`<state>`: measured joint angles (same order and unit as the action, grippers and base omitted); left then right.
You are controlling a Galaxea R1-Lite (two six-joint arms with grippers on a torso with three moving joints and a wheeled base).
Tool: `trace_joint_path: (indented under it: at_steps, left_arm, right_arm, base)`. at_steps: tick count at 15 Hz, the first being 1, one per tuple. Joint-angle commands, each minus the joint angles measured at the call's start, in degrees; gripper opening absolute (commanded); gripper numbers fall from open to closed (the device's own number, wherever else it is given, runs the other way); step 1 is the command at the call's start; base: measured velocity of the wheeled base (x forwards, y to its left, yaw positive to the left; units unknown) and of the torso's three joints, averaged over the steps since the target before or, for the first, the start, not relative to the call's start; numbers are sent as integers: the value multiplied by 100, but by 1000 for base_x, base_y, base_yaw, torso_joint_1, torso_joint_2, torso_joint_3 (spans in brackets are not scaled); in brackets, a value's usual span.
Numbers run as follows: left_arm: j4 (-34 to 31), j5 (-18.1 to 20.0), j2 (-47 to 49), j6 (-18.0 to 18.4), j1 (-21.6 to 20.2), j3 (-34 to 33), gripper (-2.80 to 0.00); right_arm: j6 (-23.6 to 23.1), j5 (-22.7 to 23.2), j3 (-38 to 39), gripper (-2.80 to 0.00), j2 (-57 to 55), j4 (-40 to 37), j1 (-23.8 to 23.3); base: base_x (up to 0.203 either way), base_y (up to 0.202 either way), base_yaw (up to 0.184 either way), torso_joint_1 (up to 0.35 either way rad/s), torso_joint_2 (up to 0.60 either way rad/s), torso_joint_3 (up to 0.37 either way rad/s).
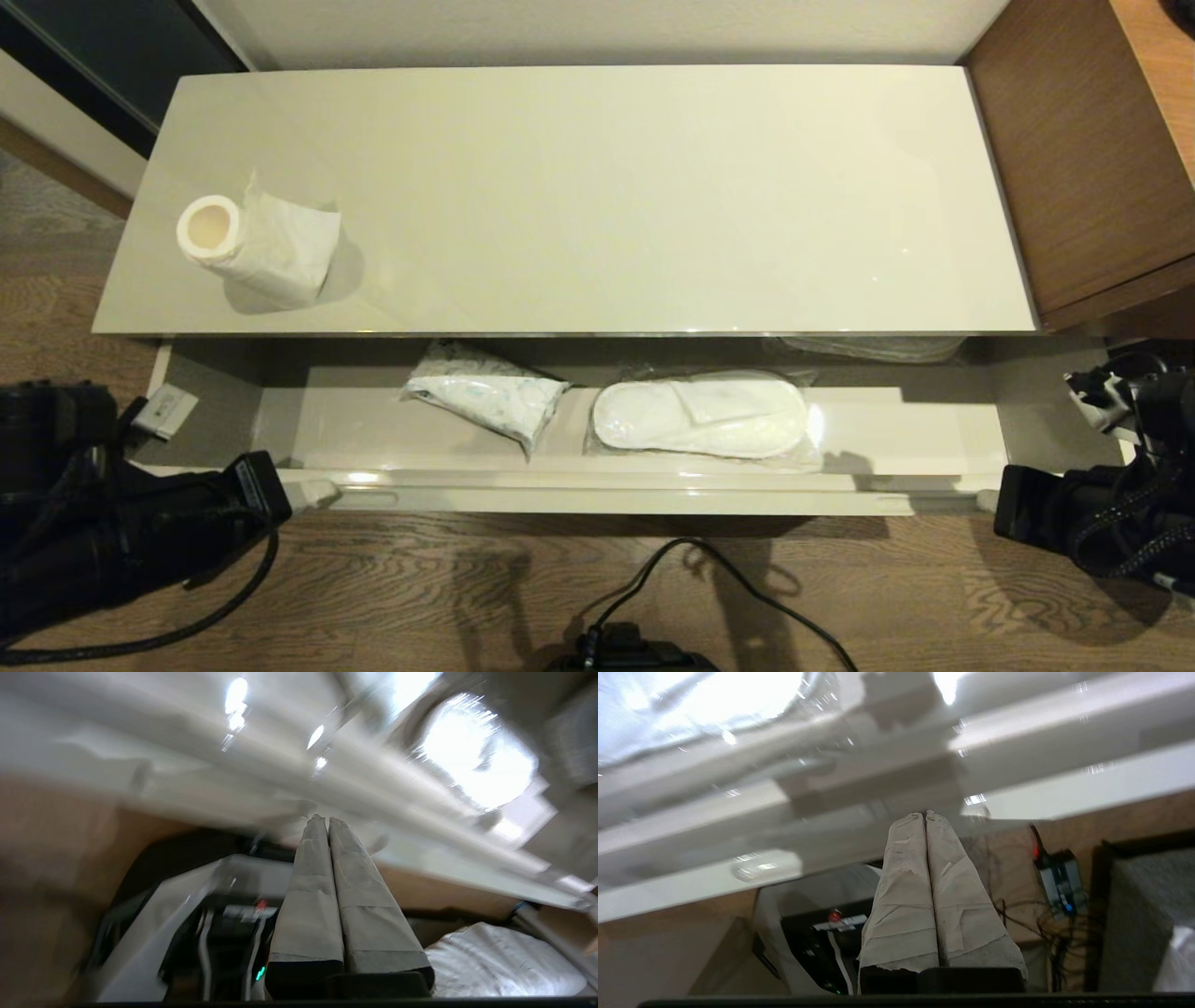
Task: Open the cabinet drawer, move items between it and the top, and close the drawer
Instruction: Open the drawer
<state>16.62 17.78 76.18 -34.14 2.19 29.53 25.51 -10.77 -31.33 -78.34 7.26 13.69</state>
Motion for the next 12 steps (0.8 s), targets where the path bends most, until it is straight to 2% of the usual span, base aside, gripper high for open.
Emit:
trace_joint_path:
  at_steps: [1,6,10,12]
  left_arm:
    - [-18,23,-192,-32,0,237,-280]
    - [71,-34,337,-10,0,52,-280]
    - [1192,-41,1074,-18,1,-438,-280]
    - [1388,-38,1250,-14,0,-520,-280]
  right_arm:
    - [6,14,-75,-280,100,4,2]
    - [59,24,40,-280,-286,27,6]
    - [109,85,433,-280,-738,818,6]
    - [103,102,487,-280,-797,918,2]
  base:
    - [0,0,0,0,0,0]
    - [0,0,0,0,0,0]
    - [0,0,0,0,0,0]
    - [0,0,0,0,0,0]
